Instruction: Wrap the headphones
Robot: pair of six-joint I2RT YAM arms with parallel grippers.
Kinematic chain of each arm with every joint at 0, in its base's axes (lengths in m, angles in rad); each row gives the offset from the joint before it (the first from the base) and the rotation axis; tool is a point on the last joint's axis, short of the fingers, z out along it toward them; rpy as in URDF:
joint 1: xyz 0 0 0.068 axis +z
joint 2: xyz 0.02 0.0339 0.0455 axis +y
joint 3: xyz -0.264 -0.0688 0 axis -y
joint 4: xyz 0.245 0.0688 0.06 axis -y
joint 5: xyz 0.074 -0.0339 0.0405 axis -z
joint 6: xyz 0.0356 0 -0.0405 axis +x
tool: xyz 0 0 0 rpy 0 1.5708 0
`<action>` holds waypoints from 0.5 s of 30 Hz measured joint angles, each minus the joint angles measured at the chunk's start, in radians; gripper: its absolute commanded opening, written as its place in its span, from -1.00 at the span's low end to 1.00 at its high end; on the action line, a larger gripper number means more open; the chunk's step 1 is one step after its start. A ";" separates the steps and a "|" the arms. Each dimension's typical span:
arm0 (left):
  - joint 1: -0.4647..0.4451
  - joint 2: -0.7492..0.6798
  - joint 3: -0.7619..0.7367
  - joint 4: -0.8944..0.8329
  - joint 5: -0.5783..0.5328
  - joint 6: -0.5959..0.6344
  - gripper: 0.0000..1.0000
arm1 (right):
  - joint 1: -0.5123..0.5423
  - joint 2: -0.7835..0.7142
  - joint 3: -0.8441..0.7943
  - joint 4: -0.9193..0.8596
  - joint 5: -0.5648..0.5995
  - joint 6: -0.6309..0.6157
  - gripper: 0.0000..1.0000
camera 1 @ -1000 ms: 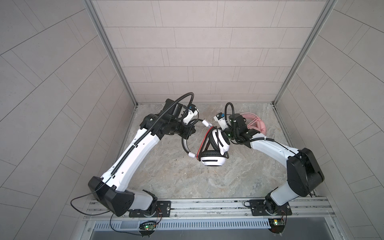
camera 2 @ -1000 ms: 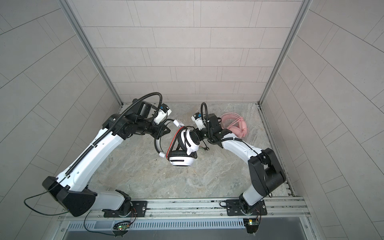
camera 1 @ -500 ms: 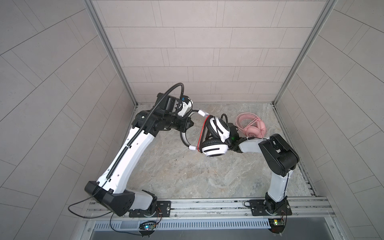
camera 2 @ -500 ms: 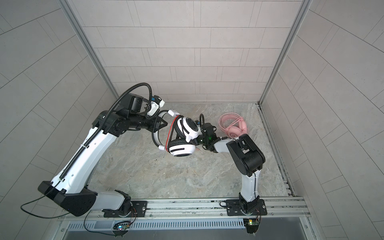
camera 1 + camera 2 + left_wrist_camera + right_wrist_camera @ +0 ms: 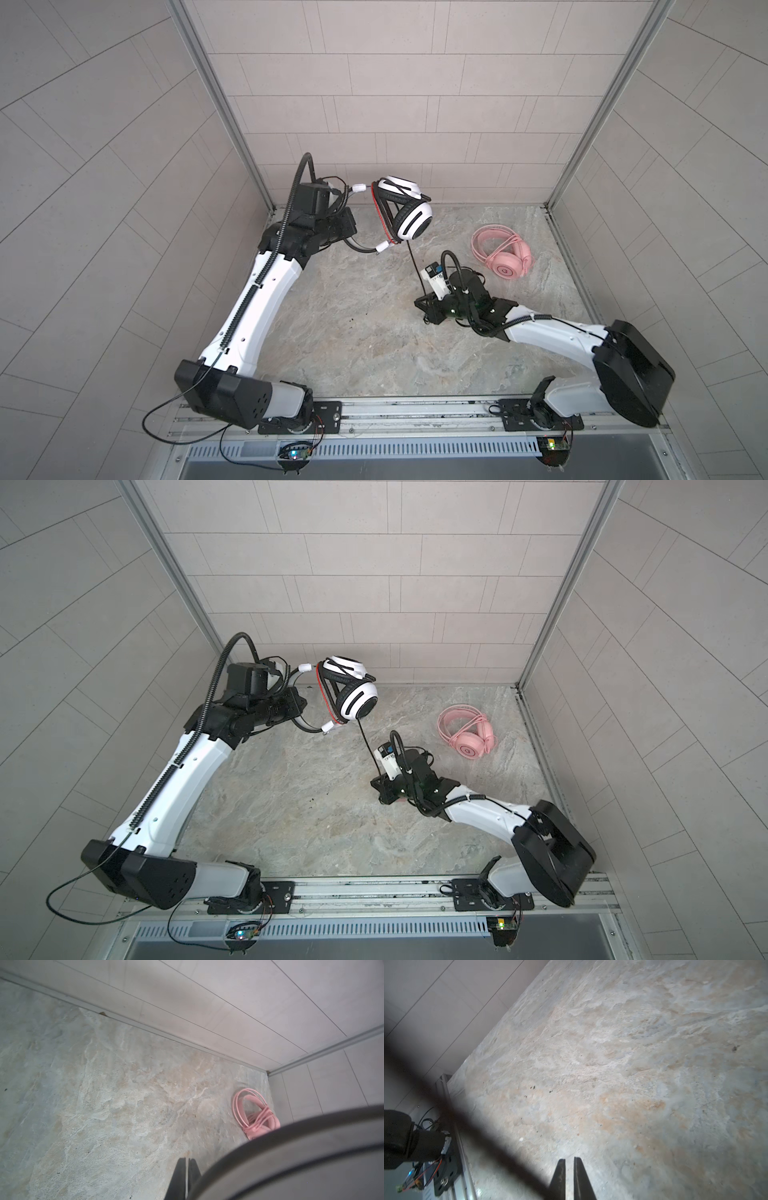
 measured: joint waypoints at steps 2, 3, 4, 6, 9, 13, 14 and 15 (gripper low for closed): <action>-0.001 0.004 -0.040 0.007 -0.081 -0.030 -1.00 | 0.056 -0.060 0.029 -0.100 0.055 -0.024 -0.79; -0.001 0.008 -0.052 0.003 -0.121 -0.039 -1.00 | 0.080 -0.088 0.050 -0.153 0.081 -0.038 -0.79; -0.001 0.015 -0.060 -0.002 -0.166 -0.045 -1.00 | 0.102 -0.111 0.077 -0.209 0.108 -0.053 -0.79; -0.002 0.025 -0.068 -0.001 -0.229 -0.045 -1.00 | 0.134 -0.146 0.136 -0.303 0.154 -0.081 -0.79; -0.013 0.041 -0.071 -0.005 -0.327 -0.024 -1.00 | 0.159 -0.182 0.234 -0.441 0.218 -0.127 -0.81; -0.056 0.050 -0.109 0.000 -0.428 0.016 -1.00 | 0.159 -0.209 0.344 -0.567 0.291 -0.187 -0.78; -0.061 0.050 -0.124 -0.001 -0.432 0.022 -1.00 | 0.156 -0.213 0.357 -0.579 0.302 -0.197 -0.77; -0.068 0.050 -0.138 -0.002 -0.435 0.031 -1.00 | 0.150 -0.216 0.363 -0.584 0.307 -0.206 -0.76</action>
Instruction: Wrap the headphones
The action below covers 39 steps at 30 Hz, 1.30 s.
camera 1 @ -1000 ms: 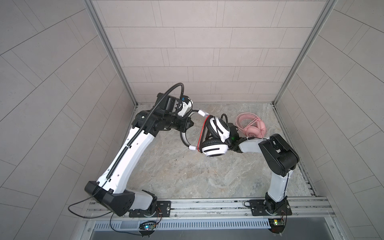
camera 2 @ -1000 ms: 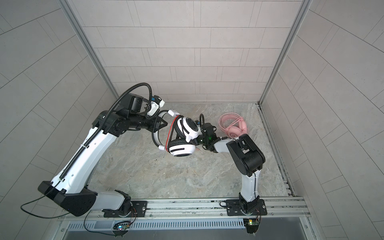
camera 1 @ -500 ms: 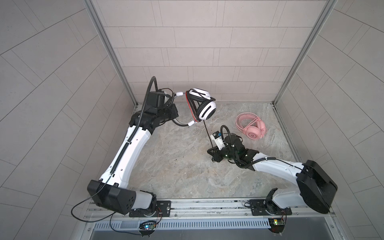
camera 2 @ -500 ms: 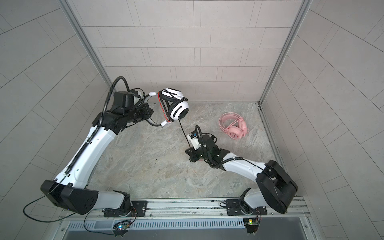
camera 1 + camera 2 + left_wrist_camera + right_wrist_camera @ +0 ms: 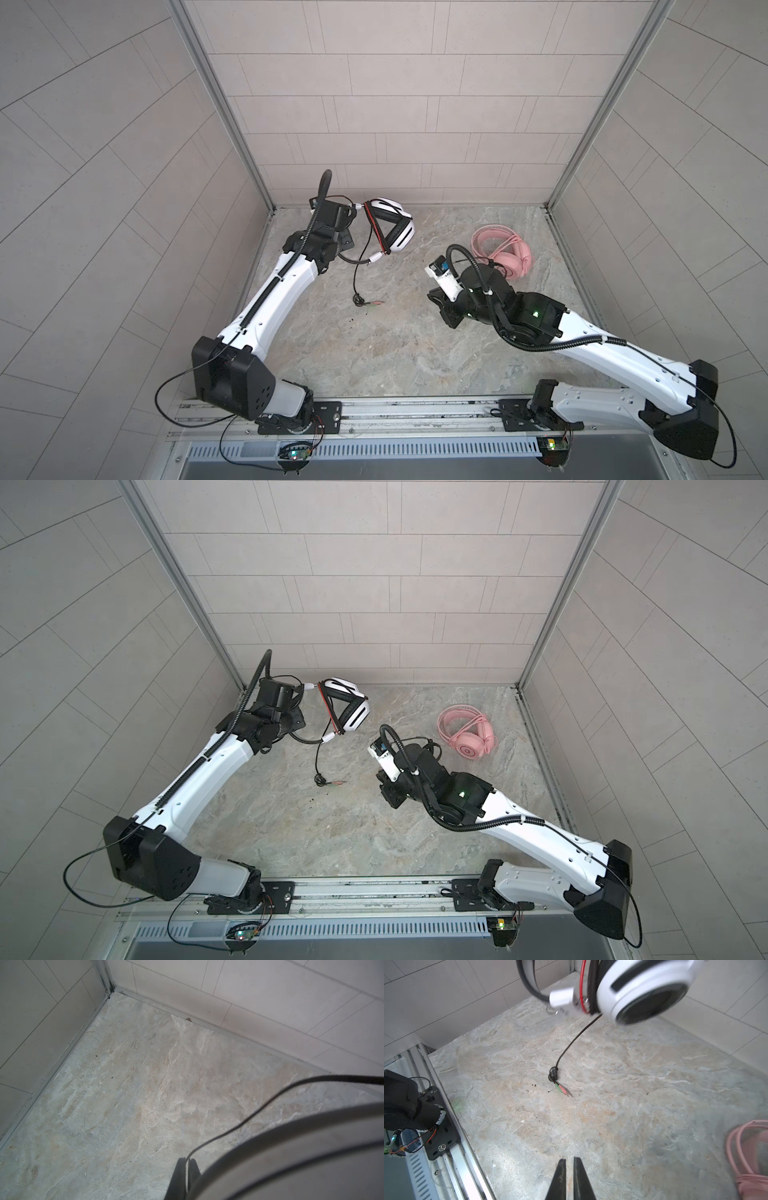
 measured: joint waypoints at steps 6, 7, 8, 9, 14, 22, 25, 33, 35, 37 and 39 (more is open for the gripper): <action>-0.007 -0.004 -0.010 -0.005 -0.002 0.035 -1.00 | -0.043 0.058 -0.135 0.113 -0.047 0.031 -0.63; -0.007 -0.006 -0.008 -0.005 0.000 0.041 -1.00 | -0.046 0.080 -0.165 0.140 -0.058 0.043 -0.61; -0.007 -0.011 -0.005 -0.008 0.003 0.047 -1.00 | -0.047 0.110 -0.203 0.178 -0.072 0.058 -0.58; -0.007 -0.014 0.002 -0.014 0.007 0.051 -1.00 | -0.048 0.138 -0.233 0.211 -0.084 0.072 -0.56; -0.006 -0.051 0.042 -0.029 0.044 0.064 -1.00 | -0.074 0.269 -0.348 0.453 -0.156 0.171 -0.35; -0.006 -0.119 0.071 -0.050 0.078 0.066 -1.00 | -0.120 0.647 -0.251 0.862 -0.318 0.331 -0.12; -0.006 -0.117 0.071 -0.068 0.085 0.065 -1.00 | -0.119 0.807 -0.161 0.972 -0.374 0.377 0.11; 0.005 -0.117 0.071 -0.108 0.117 0.063 -1.00 | -0.116 1.098 0.090 1.187 -0.444 0.462 0.44; 0.007 -0.117 0.071 -0.111 0.124 0.060 -1.00 | -0.116 1.137 0.138 1.212 -0.443 0.475 0.43; 0.010 -0.117 0.071 -0.115 0.132 0.060 -1.00 | -0.116 1.165 0.178 1.223 -0.439 0.487 0.42; 0.011 -0.117 0.071 -0.120 0.140 0.060 -1.00 | -0.113 1.194 0.220 1.227 -0.429 0.493 0.41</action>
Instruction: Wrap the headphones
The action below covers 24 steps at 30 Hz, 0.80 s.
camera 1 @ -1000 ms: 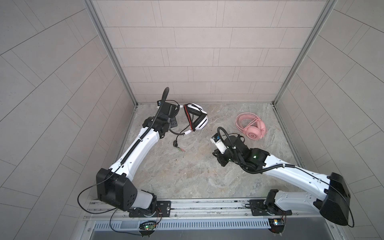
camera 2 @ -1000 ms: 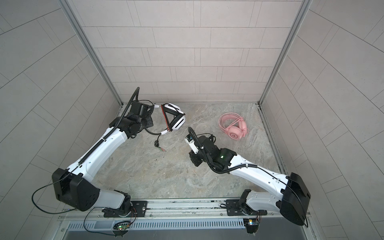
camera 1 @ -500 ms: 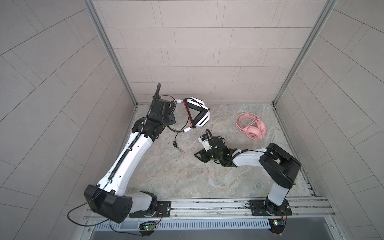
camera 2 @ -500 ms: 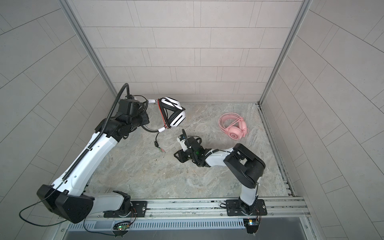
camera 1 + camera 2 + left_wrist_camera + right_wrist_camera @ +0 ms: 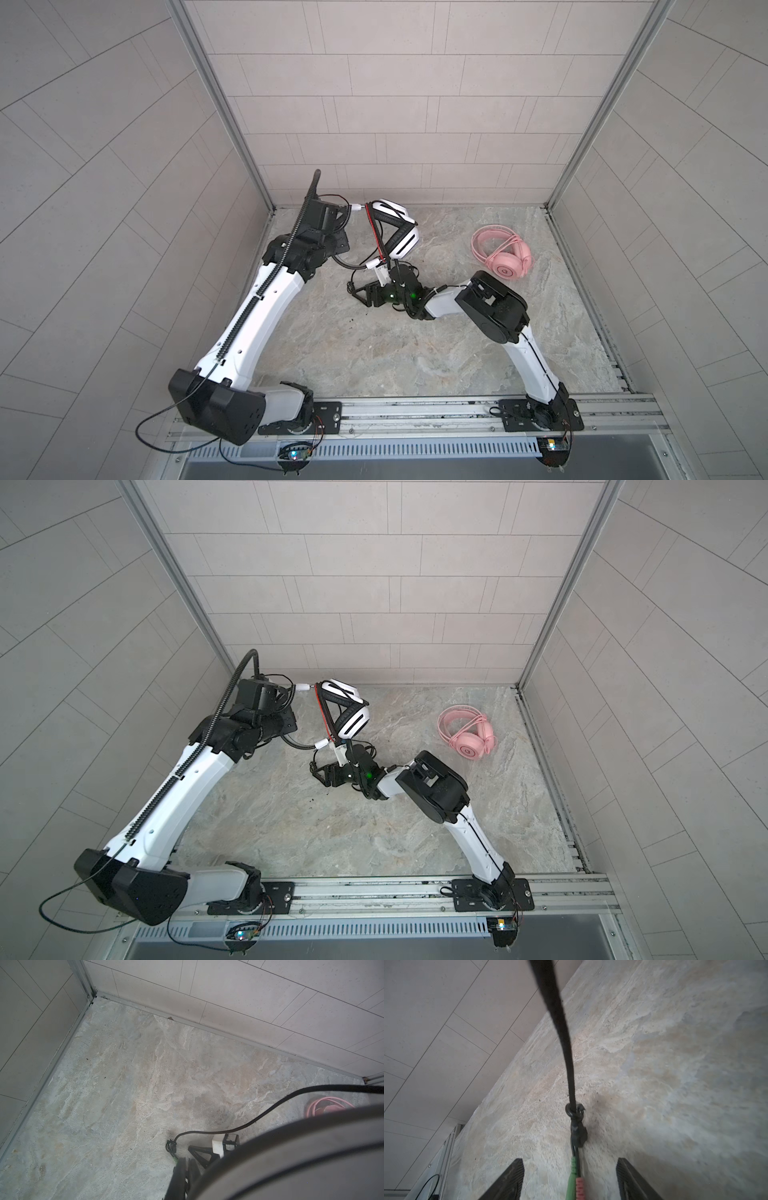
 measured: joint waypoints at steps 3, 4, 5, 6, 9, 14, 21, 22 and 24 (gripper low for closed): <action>0.001 0.000 0.000 -0.010 0.012 -0.001 -1.00 | 0.013 0.032 0.053 -0.013 0.025 0.003 0.37; 0.003 0.000 0.000 -0.013 0.014 -0.002 -1.00 | 0.018 0.041 0.069 -0.018 0.032 0.003 0.36; 0.004 0.000 0.000 -0.017 0.018 -0.002 -1.00 | 0.026 0.050 0.085 -0.021 0.040 0.003 0.34; 0.005 0.000 0.001 -0.020 0.019 -0.002 -1.00 | 0.033 0.059 0.100 -0.025 0.047 0.004 0.31; 0.005 0.000 0.002 -0.026 0.026 -0.003 -1.00 | 0.053 0.080 0.137 -0.039 0.071 0.009 0.24; 0.011 -0.002 0.002 -0.032 0.040 -0.003 -1.00 | 0.067 0.105 0.202 -0.117 0.099 0.022 -0.32; 0.027 -0.007 0.003 -0.035 0.061 -0.003 -1.00 | 0.069 0.112 0.210 -0.164 0.141 0.036 -0.86; 0.029 -0.009 0.003 -0.035 0.063 -0.004 -1.00 | 0.069 0.112 0.208 -0.163 0.144 0.037 -0.88; 0.036 -0.013 0.003 -0.035 0.070 -0.005 -1.00 | 0.069 0.105 0.195 -0.158 0.146 0.035 -0.91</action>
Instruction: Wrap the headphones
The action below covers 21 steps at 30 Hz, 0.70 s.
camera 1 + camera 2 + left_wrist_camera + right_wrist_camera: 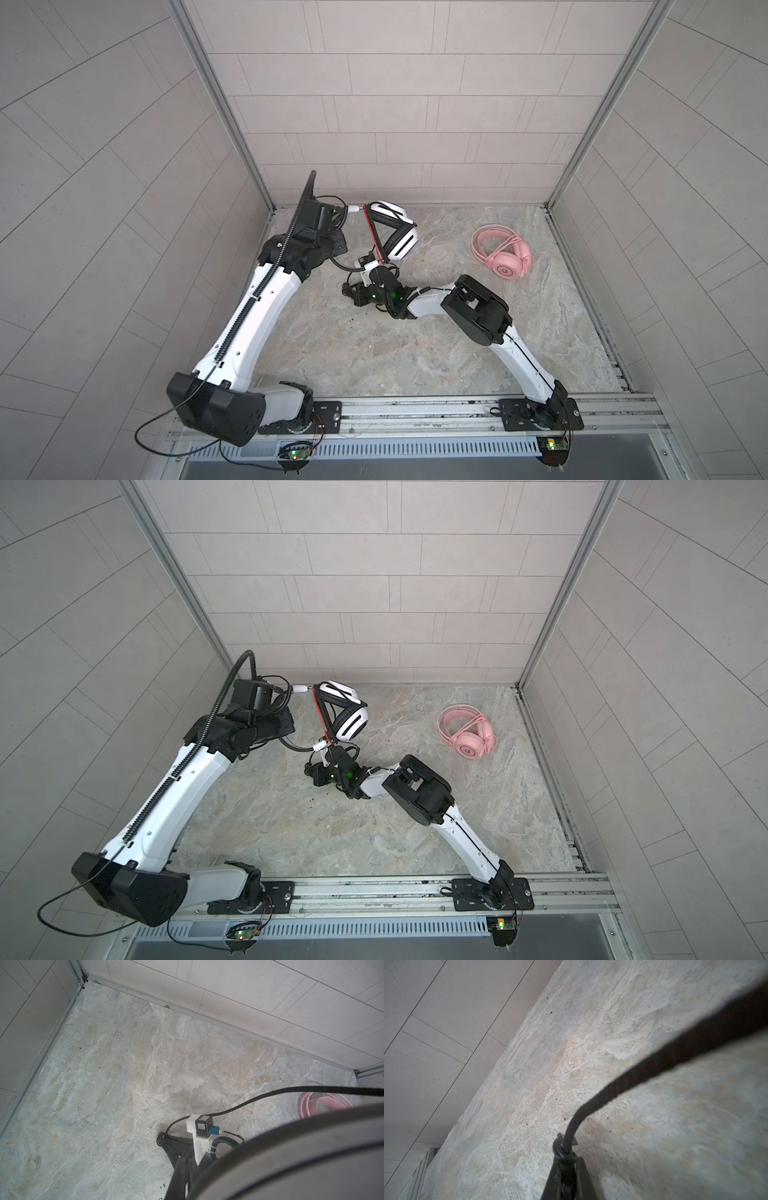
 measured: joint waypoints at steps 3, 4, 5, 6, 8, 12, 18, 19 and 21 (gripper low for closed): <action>0.013 -0.001 0.000 0.000 0.012 -0.002 -1.00 | 0.000 -0.040 -0.062 -0.002 0.000 -0.005 -0.94; 0.018 -0.001 0.000 0.000 0.014 -0.002 -1.00 | 0.000 -0.062 -0.097 0.000 -0.001 -0.008 -0.94; 0.026 -0.001 0.000 0.000 0.016 -0.001 -1.00 | 0.000 -0.091 -0.135 -0.003 -0.001 -0.011 -0.94; 0.032 -0.001 0.000 0.000 0.018 -0.001 -1.00 | 0.000 -0.121 -0.175 -0.010 -0.003 -0.014 -0.94; 0.055 -0.001 -0.001 0.003 0.020 0.003 -1.00 | 0.000 -0.197 -0.277 -0.024 -0.008 -0.020 -0.95; 0.106 -0.001 -0.018 0.022 0.026 0.010 -1.00 | 0.002 -0.368 -0.481 -0.073 -0.025 -0.029 -0.94; 0.172 0.025 -0.053 0.048 0.032 0.012 -1.00 | 0.050 -0.690 -0.705 -0.255 -0.005 -0.080 -0.94; 0.179 0.034 -0.056 0.055 0.030 0.011 -1.00 | 0.066 -0.747 -0.721 -0.300 0.004 -0.096 -0.94; 0.187 0.052 -0.059 0.068 0.021 0.010 -1.00 | 0.098 -0.852 -0.731 -0.396 0.030 -0.130 -0.94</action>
